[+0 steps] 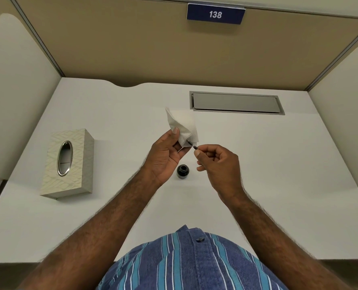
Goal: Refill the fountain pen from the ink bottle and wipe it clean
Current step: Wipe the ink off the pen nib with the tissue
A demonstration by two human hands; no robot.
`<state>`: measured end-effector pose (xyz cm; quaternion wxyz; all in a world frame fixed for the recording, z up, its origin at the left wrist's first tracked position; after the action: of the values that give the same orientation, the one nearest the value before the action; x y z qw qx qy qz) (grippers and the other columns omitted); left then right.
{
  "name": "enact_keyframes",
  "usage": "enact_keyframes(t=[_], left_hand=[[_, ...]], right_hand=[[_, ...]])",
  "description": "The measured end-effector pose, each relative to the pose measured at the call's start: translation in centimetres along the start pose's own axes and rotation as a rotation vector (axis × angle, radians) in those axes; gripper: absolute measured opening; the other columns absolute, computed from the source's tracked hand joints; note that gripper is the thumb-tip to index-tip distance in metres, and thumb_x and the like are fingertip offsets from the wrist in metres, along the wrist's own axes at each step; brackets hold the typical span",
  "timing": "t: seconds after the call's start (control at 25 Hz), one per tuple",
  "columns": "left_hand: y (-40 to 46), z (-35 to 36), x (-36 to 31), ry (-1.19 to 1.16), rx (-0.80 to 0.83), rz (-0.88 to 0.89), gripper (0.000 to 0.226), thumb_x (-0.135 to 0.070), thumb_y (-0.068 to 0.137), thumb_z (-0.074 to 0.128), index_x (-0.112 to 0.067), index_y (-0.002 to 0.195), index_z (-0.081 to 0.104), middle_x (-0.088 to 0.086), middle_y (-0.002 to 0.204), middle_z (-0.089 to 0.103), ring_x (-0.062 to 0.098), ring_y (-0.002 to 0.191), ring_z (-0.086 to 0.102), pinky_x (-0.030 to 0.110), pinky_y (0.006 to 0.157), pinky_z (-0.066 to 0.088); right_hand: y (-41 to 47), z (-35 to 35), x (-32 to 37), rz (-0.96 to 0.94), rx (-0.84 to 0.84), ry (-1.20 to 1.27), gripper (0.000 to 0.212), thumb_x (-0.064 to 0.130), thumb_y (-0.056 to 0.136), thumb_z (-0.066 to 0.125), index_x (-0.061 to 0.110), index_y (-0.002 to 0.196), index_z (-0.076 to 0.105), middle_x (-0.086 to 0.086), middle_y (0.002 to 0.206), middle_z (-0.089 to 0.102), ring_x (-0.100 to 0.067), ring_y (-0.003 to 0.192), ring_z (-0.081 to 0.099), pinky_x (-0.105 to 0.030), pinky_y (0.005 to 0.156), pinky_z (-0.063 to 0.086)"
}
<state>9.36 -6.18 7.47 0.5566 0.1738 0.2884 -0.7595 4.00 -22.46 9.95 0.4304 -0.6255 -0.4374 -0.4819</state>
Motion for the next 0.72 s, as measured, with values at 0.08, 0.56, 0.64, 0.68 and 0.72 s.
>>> enact_keyframes(t=[0.08,0.56,0.64,0.68,0.72], left_hand=[[-0.01,-0.08,-0.02,-0.016,-0.014,0.001,0.024,-0.017,0.104,0.057,-0.007,0.117,0.074,0.016,0.13,0.07,0.029,0.123,0.067,0.043,0.097,0.057],[0.39,-0.29,-0.89,0.062,-0.055,0.04,0.037,-0.022,0.105,0.054,0.003,0.132,0.061,0.025,0.137,0.062,0.032,0.125,0.064,0.043,0.104,0.054],[0.3,-0.32,-0.89,0.067,-0.055,0.044,0.033,-0.021,0.106,0.053,0.001,0.126,0.065,0.022,0.129,0.068,0.03,0.119,0.068,0.041,0.098,0.056],[0.28,-0.34,-0.89,0.073,-0.059,0.047,0.032,-0.021,0.106,0.053,0.001,0.125,0.066,0.021,0.126,0.069,0.029,0.116,0.069,0.04,0.096,0.057],[0.27,-0.35,-0.87,0.079,-0.062,0.05,0.031,-0.021,0.106,0.053,0.001,0.124,0.066,0.021,0.125,0.069,0.029,0.115,0.07,0.039,0.095,0.057]], right_hand=[[0.03,-0.13,0.07,-0.003,0.0,-0.017,0.012,0.015,0.09,0.083,0.014,0.101,0.082,-0.005,0.084,0.08,-0.013,0.067,0.073,-0.021,0.059,0.059],[0.01,0.29,-0.22,0.113,0.15,0.126,0.007,0.015,0.095,0.077,0.011,0.1,0.081,-0.006,0.075,0.078,-0.014,0.064,0.07,-0.028,0.06,0.061],[-0.06,0.35,-0.31,0.134,0.163,0.154,0.007,0.014,0.096,0.076,0.01,0.099,0.081,-0.005,0.074,0.076,-0.015,0.064,0.069,-0.029,0.06,0.061],[-0.09,0.35,-0.37,0.145,0.169,0.168,0.008,0.014,0.096,0.076,0.009,0.1,0.081,-0.006,0.075,0.076,-0.016,0.065,0.069,-0.03,0.061,0.061],[-0.09,0.36,-0.44,0.155,0.175,0.178,0.009,0.014,0.096,0.076,0.008,0.101,0.081,-0.006,0.075,0.075,-0.017,0.066,0.068,-0.031,0.061,0.061]])
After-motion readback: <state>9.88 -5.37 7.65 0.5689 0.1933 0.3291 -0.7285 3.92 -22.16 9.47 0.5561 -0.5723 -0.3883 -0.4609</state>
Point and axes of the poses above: each hand's wrist, its own y-axis towards the middle knuckle, its own z-axis out of the palm, x = y × z, the point moved 4 cm from there along y, towards the middle knuckle
